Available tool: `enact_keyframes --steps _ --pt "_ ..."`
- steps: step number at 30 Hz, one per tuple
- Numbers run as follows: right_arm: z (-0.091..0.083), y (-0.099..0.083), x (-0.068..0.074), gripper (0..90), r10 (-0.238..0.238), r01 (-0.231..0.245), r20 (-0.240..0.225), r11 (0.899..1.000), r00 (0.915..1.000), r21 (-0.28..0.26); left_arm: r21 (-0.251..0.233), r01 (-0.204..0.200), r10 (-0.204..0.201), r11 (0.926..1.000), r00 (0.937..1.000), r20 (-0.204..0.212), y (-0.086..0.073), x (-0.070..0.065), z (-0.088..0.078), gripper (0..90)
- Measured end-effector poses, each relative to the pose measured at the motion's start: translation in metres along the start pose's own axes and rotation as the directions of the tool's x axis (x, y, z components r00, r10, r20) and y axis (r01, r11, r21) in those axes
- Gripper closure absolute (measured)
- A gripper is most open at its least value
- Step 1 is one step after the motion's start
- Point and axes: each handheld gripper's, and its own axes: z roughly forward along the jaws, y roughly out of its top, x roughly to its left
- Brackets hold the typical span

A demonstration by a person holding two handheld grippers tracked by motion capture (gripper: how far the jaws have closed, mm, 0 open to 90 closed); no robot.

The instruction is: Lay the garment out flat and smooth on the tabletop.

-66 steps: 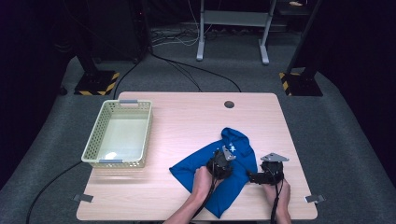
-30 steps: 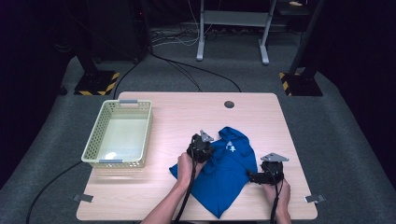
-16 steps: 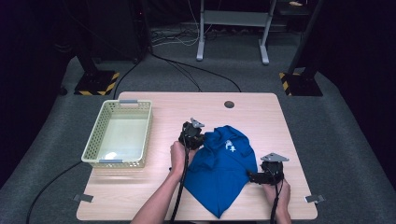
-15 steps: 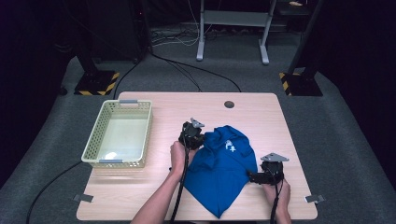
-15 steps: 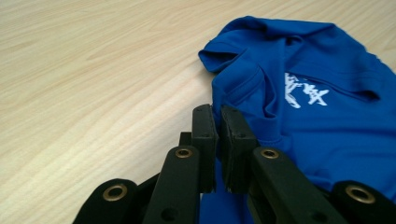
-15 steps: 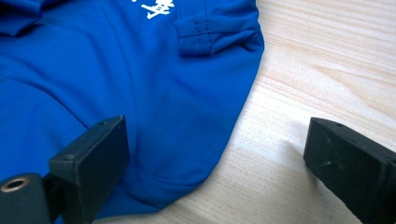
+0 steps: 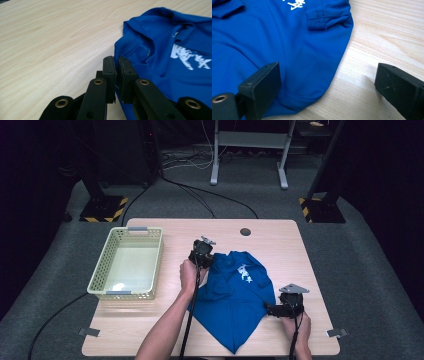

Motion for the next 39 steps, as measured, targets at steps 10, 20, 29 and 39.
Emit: enact_keyframes --steps 10,20,29,39 --pt "0.0 0.0 0.0 5.7 0.001 -0.001 0.0 1.0 1.0 0.0 0.044 -0.027 0.03 0.9987 0.9977 -0.061 0.019 0.006 0.014 84.9" --pt "0.0 0.0 0.0 5.7 0.0 0.0 0.0 1.0 1.0 0.0 0.055 -0.021 0.026 0.9982 0.9952 -0.094 0.031 0.016 0.023 84.8" --pt "0.0 0.0 0.0 5.7 -0.002 0.002 0.0 1.0 1.0 0.0 0.077 -0.023 0.033 0.9968 0.9906 -0.132 0.046 0.026 0.033 84.8" --pt "0.0 0.0 0.0 5.7 -0.001 0.001 0.0 1.0 1.0 0.0 0.152 0.012 0.007 0.9883 0.9925 -0.122 0.044 0.034 0.049 72.2"
